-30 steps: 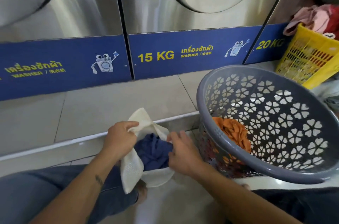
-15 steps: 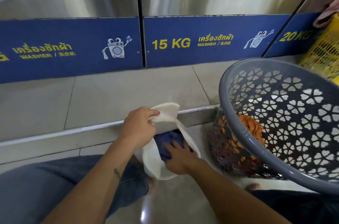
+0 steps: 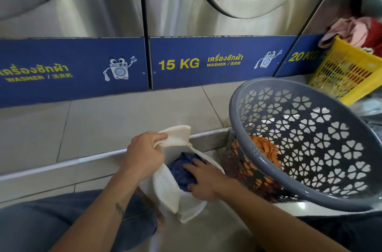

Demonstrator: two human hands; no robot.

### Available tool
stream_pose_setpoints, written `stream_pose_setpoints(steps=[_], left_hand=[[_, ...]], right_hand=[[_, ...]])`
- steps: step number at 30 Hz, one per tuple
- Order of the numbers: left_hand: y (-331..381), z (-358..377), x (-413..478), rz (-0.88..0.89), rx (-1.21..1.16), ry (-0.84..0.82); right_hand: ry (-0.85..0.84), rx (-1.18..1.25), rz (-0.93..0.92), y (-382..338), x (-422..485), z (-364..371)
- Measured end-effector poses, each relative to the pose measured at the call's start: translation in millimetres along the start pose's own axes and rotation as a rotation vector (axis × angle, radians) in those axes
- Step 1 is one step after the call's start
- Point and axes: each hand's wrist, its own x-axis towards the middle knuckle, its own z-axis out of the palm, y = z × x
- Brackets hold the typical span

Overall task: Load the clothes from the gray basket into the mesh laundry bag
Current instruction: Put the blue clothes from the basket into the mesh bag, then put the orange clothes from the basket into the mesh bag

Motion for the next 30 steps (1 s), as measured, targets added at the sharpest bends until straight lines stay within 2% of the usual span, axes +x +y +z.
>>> stream_pose_setpoints(steps=[6,10,13,17,19,24,27,30], left_hand=[[3,9,-3,0.006,-0.001,-0.046],[10,14,-2,-0.015,-0.034,-0.078],[20,20,2,-0.027,-0.017,-0.097],[35,33,10,-0.041,-0.012,-0.117],[44,41,16,-0.050,-0.010,-0.118],[66,61,33,-0.084,-0.017,-0.091],[73,71,44,-0.111,-0.032,-0.076],[77,80,54,-0.134,-0.033,-0.062]], right_hand=[[0.085,0.106,-0.233,-26,-74,-73],[0.291,0.050,-0.302,-19,-125,-130],[0.471,0.103,-0.249,9,-145,-166],[0.582,0.186,-0.053,75,-120,-185],[0.522,0.177,0.060,110,-92,-181],[0.188,-0.033,0.264,176,-20,-140],[0.040,-0.300,0.339,203,17,-106],[-0.076,-0.404,0.350,219,50,-83]])
